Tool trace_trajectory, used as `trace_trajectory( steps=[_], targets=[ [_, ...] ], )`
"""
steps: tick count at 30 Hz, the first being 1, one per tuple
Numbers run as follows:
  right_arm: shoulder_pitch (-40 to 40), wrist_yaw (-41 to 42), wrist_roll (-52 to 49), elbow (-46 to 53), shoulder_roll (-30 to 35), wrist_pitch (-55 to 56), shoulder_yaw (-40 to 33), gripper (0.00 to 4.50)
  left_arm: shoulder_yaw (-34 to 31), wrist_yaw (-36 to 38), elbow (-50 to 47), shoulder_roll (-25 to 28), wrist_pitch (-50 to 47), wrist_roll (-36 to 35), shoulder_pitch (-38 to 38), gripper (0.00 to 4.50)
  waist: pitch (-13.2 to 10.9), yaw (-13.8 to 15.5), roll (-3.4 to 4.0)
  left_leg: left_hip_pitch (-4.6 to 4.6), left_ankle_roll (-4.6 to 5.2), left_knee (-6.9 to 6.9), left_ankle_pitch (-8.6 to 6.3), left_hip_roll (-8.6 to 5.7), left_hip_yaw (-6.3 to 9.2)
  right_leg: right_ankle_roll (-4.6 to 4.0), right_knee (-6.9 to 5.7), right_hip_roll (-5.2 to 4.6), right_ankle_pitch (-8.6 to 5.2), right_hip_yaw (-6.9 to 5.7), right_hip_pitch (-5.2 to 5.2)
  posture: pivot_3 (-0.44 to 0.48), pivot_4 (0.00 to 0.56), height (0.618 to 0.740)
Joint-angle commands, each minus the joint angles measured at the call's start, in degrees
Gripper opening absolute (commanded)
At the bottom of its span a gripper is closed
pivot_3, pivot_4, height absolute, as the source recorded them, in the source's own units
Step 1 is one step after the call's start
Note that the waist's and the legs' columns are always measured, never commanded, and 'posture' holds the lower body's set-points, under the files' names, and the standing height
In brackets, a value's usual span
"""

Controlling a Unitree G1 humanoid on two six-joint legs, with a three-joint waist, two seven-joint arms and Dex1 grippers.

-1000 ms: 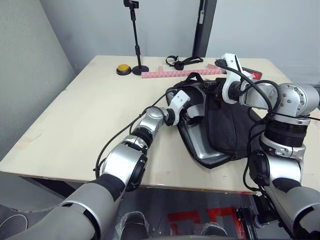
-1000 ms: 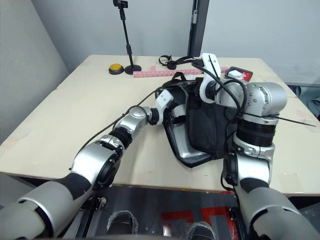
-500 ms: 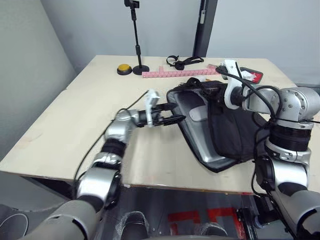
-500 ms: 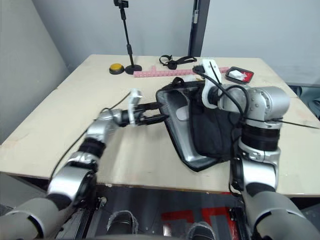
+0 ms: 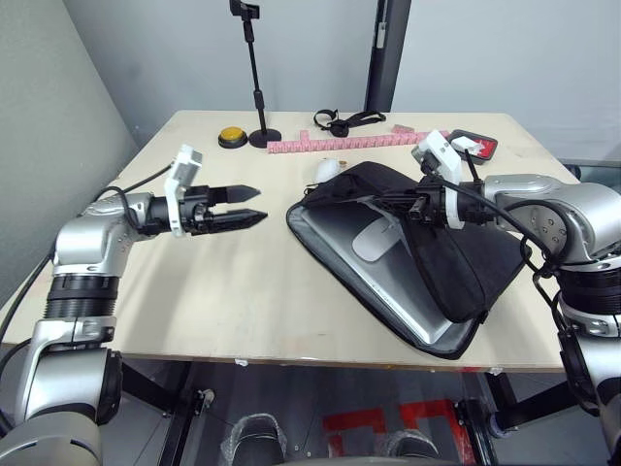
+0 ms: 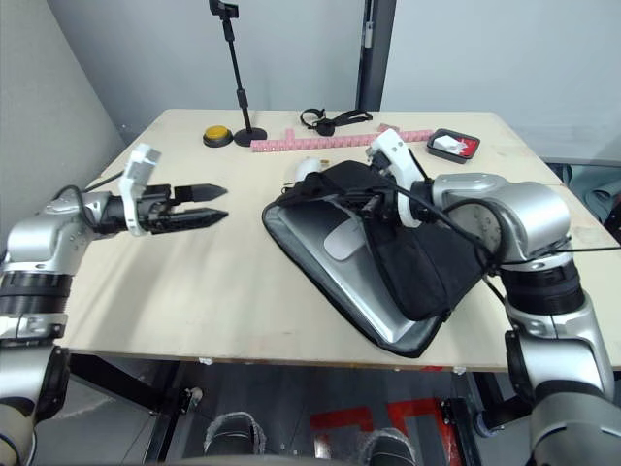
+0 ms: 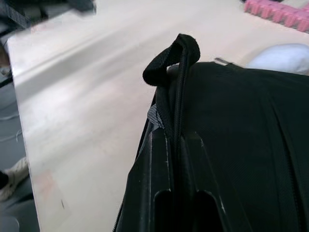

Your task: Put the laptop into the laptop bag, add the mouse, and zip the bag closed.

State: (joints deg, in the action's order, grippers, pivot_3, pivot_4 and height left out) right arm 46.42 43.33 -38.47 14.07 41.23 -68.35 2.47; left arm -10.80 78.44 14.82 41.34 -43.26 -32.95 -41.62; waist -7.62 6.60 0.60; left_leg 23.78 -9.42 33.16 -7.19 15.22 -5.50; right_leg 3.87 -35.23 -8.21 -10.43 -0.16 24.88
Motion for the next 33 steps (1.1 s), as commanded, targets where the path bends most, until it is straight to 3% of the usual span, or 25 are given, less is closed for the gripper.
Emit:
trace_trajectory(
  steps=[1,5,9,14,23,29,33],
  targets=[
    [-0.21,2.1,5.49,-0.98,2.71,6.69,4.37,0.0,-0.68,-0.69,2.46,2.32,-1.01,-0.44,-0.99,4.42,0.02,-0.17,0.0,-0.01,0.01,0.01,0.0,0.0,0.0,-0.01,-0.02,0.0,0.0,0.02,0.0,0.0,0.15,0.74],
    [-1.98,6.15,7.29,-0.2,6.34,9.72,6.55,1.46,2.33,-0.09,4.76,3.81,1.52,2.47,-0.23,4.5,0.03,0.02,-0.01,0.0,0.02,0.03,0.01,0.0,0.01,-0.02,-0.04,0.0,0.0,0.01,-0.02,0.0,0.15,0.74],
    [-9.29,16.27,2.23,5.51,17.32,10.9,-0.84,2.79,4.25,3.57,7.67,8.88,3.5,4.86,-1.57,4.5,0.01,0.86,-0.03,0.07,0.21,-0.03,0.0,-0.01,0.03,-0.03,0.14,0.0,0.0,-0.02,-0.03,0.0,0.15,0.74],
    [-20.89,22.15,0.39,5.17,24.65,14.93,-12.71,4.46,3.77,12.62,10.57,16.52,7.23,4.75,0.49,4.5,0.02,0.71,-0.05,0.0,0.63,-0.15,0.03,0.0,-0.01,-0.16,0.18,0.0,-0.09,-0.03,-0.01,0.0,0.15,0.74],
    [-46.05,27.16,7.94,-1.88,26.64,24.5,-37.08,4.46,3.62,14.06,17.76,26.88,10.68,6.21,0.02,4.5,0.08,0.7,-0.09,-0.02,0.43,0.06,-0.21,0.0,-0.05,-0.41,0.04,-0.03,-0.2,0.04,-0.04,0.0,0.15,0.74],
    [-48.29,27.54,8.62,-6.82,26.93,25.77,-42.14,4.46,4.14,14.04,20.81,29.95,12.52,7.13,1.39,4.5,0.14,0.1,-0.04,-0.2,0.42,0.05,-0.22,0.01,-0.08,-0.41,-0.09,-0.04,-0.21,0.08,-0.07,0.0,0.15,0.74],
    [-47.91,27.36,8.73,-7.85,27.13,26.06,-41.9,4.46,4.96,12.36,22.3,27.72,12.62,8.65,-0.94,4.5,0.15,-0.18,-0.04,-0.2,0.43,0.06,-0.22,0.0,-0.08,-0.42,-0.09,-0.04,-0.21,0.08,-0.07,0.0,0.15,0.74]
  ],
)
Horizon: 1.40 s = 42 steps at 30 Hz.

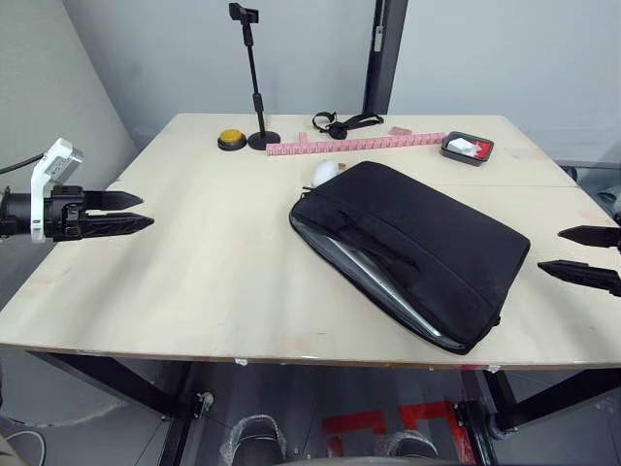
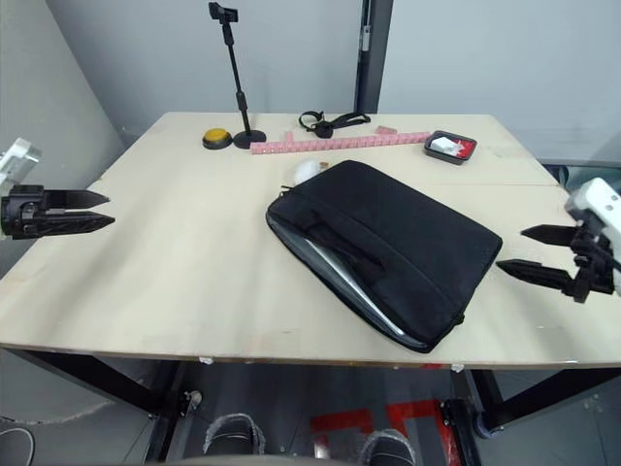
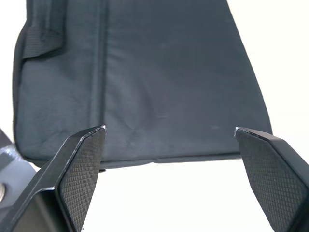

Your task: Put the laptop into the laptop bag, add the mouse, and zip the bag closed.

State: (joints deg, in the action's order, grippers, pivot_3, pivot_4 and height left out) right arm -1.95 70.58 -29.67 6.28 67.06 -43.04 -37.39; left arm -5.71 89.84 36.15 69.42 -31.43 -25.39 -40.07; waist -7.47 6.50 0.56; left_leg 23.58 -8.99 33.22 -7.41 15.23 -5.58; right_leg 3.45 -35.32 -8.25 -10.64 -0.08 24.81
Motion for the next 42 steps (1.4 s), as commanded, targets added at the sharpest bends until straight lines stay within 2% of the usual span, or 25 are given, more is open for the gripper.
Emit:
trace_trajectory(
  steps=[1,6,12,17,20,25,30,36,40,42],
  targets=[
    [0.47,-0.26,-0.23,0.57,0.94,0.7,-1.64,4.46,0.0,-0.07,1.96,-2.18,0.15,1.08,-4.13,4.5,0.01,-0.08,0.0,0.0,0.01,0.0,0.0,0.0,0.0,0.0,0.0,0.0,0.0,0.0,0.0,0.0,0.15,0.74],
    [-2.95,-1.1,-2.27,6.83,-2.66,-0.41,-1.12,4.46,0.29,-2.51,11.34,-11.31,-6.51,1.3,-12.41,4.5,0.09,0.77,0.0,0.0,0.2,0.05,0.13,-0.01,0.01,-0.12,-0.04,-0.01,-0.02,-0.01,-0.04,0.0,0.15,0.74],
    [-5.64,-3.57,-9.74,15.21,-8.22,-5.13,-6.0,4.46,-2.69,-16.0,31.6,-25.39,-8.22,3.99,-24.4,4.5,0.09,1.68,-0.01,0.09,0.53,0.14,0.32,-0.03,0.01,-0.2,-0.03,-0.03,-0.01,0.0,-0.04,0.0,0.15,0.74],
    [-8.08,-6.58,-17.88,24.63,-10.34,-11.42,-11.38,4.46,-5.18,-24.44,37.7,-34.15,-7.38,4.77,-28.13,4.5,0.07,2.02,-0.05,0.14,0.52,0.07,0.31,-0.04,0.02,-0.19,0.07,-0.03,0.0,-0.03,-0.03,0.0,0.15,0.74],
    [-9.1,-10.33,-24.88,28.99,-12.1,-15.63,-17.09,4.46,-8.12,-33.7,39.86,-41.38,-5.23,4.29,-29.37,4.5,0.07,2.53,-0.06,0.17,0.52,0.05,0.31,-0.05,0.03,-0.19,0.15,-0.03,0.0,-0.04,-0.06,0.0,0.15,0.74],
    [-11.46,-14.61,-31.02,32.7,-12.13,-18.74,-22.46,4.46,-15.03,-44.23,41.05,-45.81,-3.36,2.51,-30.93,4.5,0.02,2.38,-0.12,0.16,0.59,0.09,0.31,-0.13,0.06,-0.13,0.2,-0.12,0.02,-0.05,-0.13,0.0,0.15,0.74],
    [-10.0,-21.16,-42.81,32.81,-9.63,-20.5,-29.5,4.46,-20.29,-52.2,41.61,-50.62,-0.17,1.54,-31.25,4.5,0.03,2.4,-0.08,0.08,0.57,0.04,0.3,-0.13,0.06,-0.01,0.26,-0.12,0.03,-0.07,-0.21,0.0,0.15,0.74],
    [-10.83,-25.84,-47.16,31.8,-7.44,-20.21,-30.8,4.46,-19.91,-53.54,41.65,-54.86,0.16,4.78,-30.55,4.5,0.02,2.6,-0.09,0.04,0.46,0.04,0.23,-0.13,0.13,0.04,0.41,-0.13,0.04,-0.14,-0.38,0.0,0.15,0.74],
    [-12.43,-26.44,-46.71,31.76,-7.47,-19.95,-30.92,4.46,-20.02,-55.63,41.74,-56.26,0.74,5.93,-30.16,4.5,0.02,2.61,-0.09,0.08,0.46,0.0,0.23,-0.13,0.16,0.18,0.47,-0.13,0.07,-0.18,-0.38,0.0,0.15,0.74],
    [-12.82,-26.81,-46.48,31.4,-7.38,-19.51,-30.86,4.46,-19.32,-54.43,41.66,-56.86,0.7,6.98,-30.14,4.5,0.02,2.64,-0.09,0.1,0.45,-0.01,0.23,-0.13,0.17,0.24,0.51,-0.13,0.08,-0.19,-0.38,0.0,0.15,0.74]
  ],
)
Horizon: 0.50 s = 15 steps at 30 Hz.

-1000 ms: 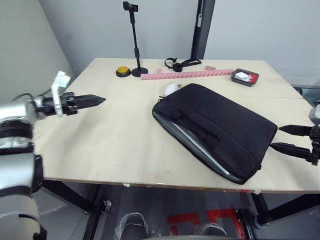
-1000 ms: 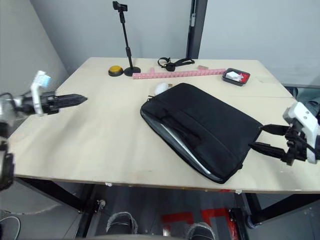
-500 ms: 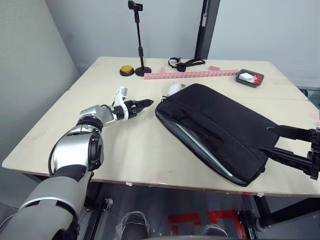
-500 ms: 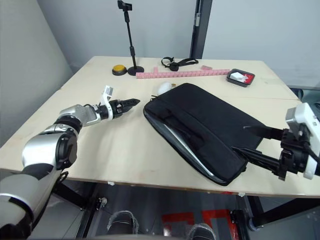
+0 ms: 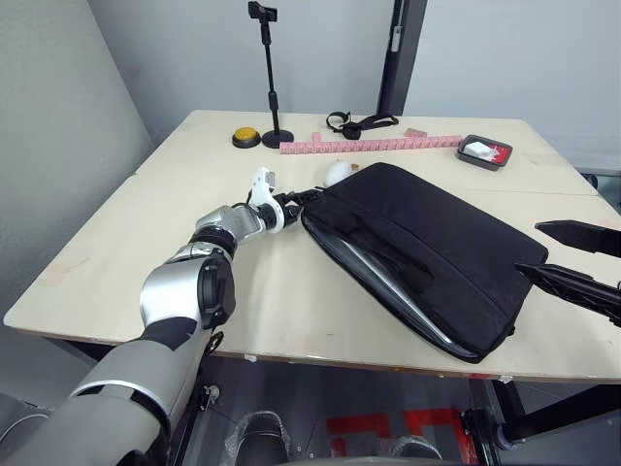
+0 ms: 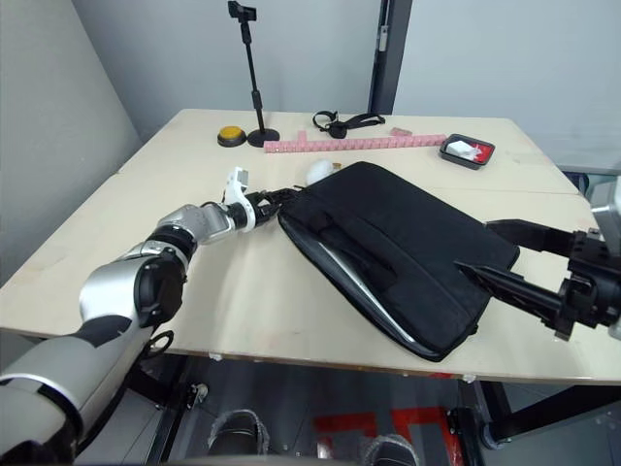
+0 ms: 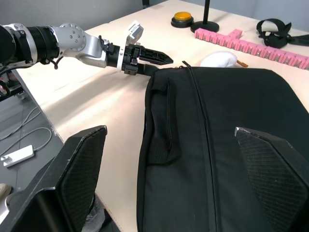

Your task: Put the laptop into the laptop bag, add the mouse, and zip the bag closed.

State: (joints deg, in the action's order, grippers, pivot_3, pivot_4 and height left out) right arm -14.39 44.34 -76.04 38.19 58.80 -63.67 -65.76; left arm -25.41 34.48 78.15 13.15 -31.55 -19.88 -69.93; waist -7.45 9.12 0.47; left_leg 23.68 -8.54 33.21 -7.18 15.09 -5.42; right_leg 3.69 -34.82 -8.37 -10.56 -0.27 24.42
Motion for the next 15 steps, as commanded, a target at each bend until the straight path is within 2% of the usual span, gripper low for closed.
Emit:
trace_trajectory(
  steps=[1,3,7,13,15],
  targets=[
    [-0.49,-0.82,0.23,-0.75,0.88,1.37,-2.26,4.49,1.05,1.85,-0.4,-0.81,0.75,2.23,-0.27,4.25,0.0,0.03,0.0,0.01,-0.01,0.0,-0.01,0.0,0.0,0.03,0.04,0.0,0.02,0.0,0.0,0.0,0.15,0.74],
    [-0.87,-0.95,0.72,-1.01,0.76,1.74,-1.83,4.5,1.35,2.74,-0.45,-0.97,0.34,2.83,-0.23,3.74,0.0,0.02,0.0,0.03,-0.04,0.0,-0.03,0.0,0.0,0.1,0.11,0.0,0.06,0.0,0.0,0.0,0.15,0.74],
    [-5.63,0.81,6.14,-1.44,-1.58,2.83,-0.43,4.5,1.39,5.21,-0.62,-0.27,-0.49,3.32,-0.18,2.29,0.0,0.2,-0.01,0.05,-0.07,-0.03,-0.04,0.0,0.0,0.18,0.15,-0.01,0.08,-0.01,0.0,0.0,0.15,0.74],
    [-14.94,7.12,15.39,-9.94,-4.9,5.22,3.83,4.5,-2.52,3.13,-0.79,2.34,-1.52,0.55,0.19,0.16,-0.02,0.11,-0.01,0.21,-0.1,-0.14,-0.08,-0.01,0.04,0.24,0.47,-0.01,0.12,-0.12,0.0,0.0,0.15,0.74],
    [-16.98,9.02,17.68,-13.31,-5.25,5.73,6.1,4.5,-2.78,4.05,-0.94,2.93,-2.04,0.56,0.33,0.03,-0.03,-0.25,-0.01,0.22,-0.11,-0.18,-0.09,0.0,0.05,0.27,0.54,-0.01,0.14,-0.15,0.0,0.0,0.15,0.74]
  ],
)
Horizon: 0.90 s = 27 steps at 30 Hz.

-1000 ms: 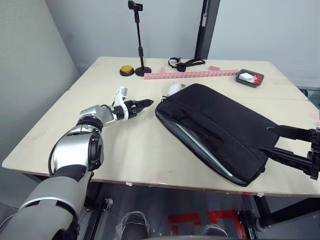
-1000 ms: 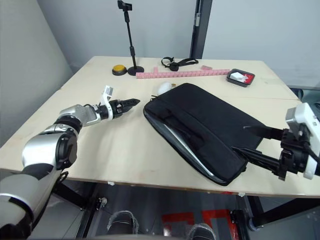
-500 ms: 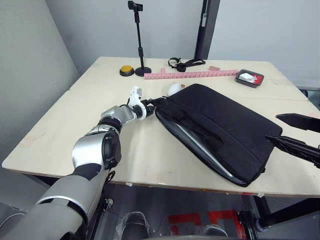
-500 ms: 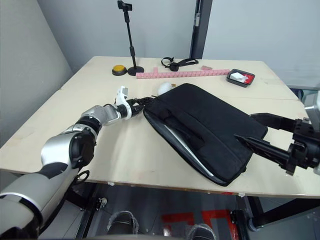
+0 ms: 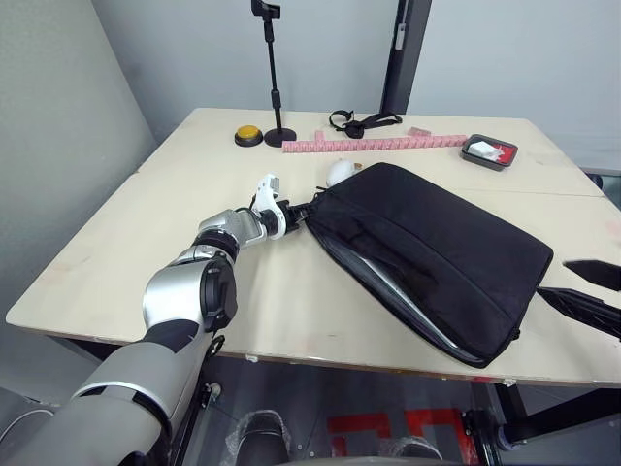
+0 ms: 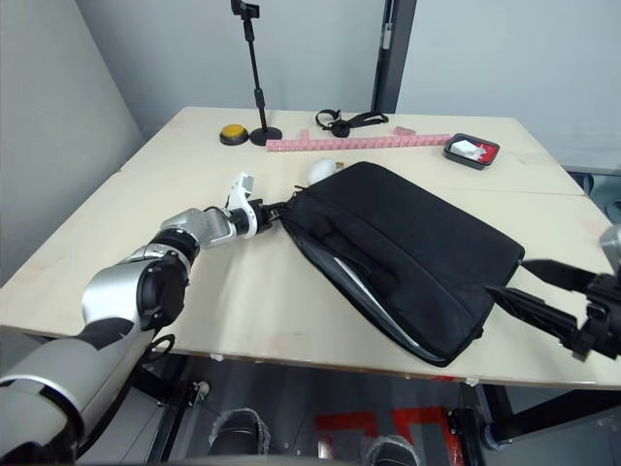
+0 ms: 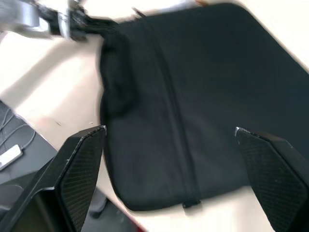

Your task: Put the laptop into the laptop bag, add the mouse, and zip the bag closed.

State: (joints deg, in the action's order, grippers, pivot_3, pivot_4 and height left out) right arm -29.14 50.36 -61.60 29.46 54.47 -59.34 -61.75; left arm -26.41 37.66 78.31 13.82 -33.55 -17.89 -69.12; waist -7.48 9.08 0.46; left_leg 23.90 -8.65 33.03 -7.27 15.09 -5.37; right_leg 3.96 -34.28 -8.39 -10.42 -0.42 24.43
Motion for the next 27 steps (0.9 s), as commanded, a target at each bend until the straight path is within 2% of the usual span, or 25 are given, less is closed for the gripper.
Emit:
trace_trajectory(
  steps=[1,3,10,13,24,27],
  targets=[
    [-2.83,3.98,4.81,-7.16,-0.78,1.89,4.02,4.5,-1.93,1.33,-1.17,2.57,-0.48,-1.52,-0.39,0.03,-0.01,-0.38,0.02,0.0,0.0,-0.03,0.0,0.0,0.0,0.0,0.04,0.0,0.0,-0.01,0.0,0.0,0.15,0.74],
    [-2.65,5.46,6.84,-11.87,-0.23,2.23,7.53,4.5,-1.7,2.75,-1.35,3.12,-1.05,-1.36,-0.19,0.03,-0.03,-0.73,0.04,0.01,-0.03,-0.06,-0.02,0.0,-0.01,0.04,0.11,0.0,0.02,-0.01,0.0,0.0,0.15,0.74],
    [9.78,4.16,9.29,-25.62,-1.42,0.17,22.03,4.5,-1.87,7.51,-2.18,4.57,-4.01,-2.47,0.53,0.03,-0.07,-1.14,0.16,0.01,-0.04,-0.03,-0.01,-0.01,-0.02,0.14,0.13,0.0,0.11,0.0,-0.01,0.0,0.15,0.74],
    [12.78,3.97,11.51,-26.07,-2.62,1.18,27.86,4.5,-1.72,8.68,-2.46,4.94,-4.91,-2.53,0.94,0.03,-0.07,-0.92,0.17,0.05,0.06,-0.06,0.05,0.0,-0.01,0.14,0.13,0.0,0.11,-0.03,0.01,0.0,0.15,0.74],
    [20.2,3.29,11.93,-24.09,-7.28,-0.13,37.55,4.5,-0.91,12.37,-3.74,6.48,-7.35,-3.01,2.83,0.03,-0.07,-1.23,0.15,-0.15,0.15,-0.05,0.09,0.01,-0.01,0.11,0.13,0.0,0.12,-0.05,-0.17,0.0,0.15,0.74],
    [22.52,3.02,12.69,-25.09,-7.78,0.49,38.95,3.63,-0.59,13.42,-4.26,7.02,-8.53,-3.38,3.04,0.0,-0.07,-1.25,0.16,-0.17,0.14,-0.05,0.08,0.01,-0.01,0.11,0.12,0.0,0.13,-0.05,-0.21,0.0,0.15,0.74]
  ],
)
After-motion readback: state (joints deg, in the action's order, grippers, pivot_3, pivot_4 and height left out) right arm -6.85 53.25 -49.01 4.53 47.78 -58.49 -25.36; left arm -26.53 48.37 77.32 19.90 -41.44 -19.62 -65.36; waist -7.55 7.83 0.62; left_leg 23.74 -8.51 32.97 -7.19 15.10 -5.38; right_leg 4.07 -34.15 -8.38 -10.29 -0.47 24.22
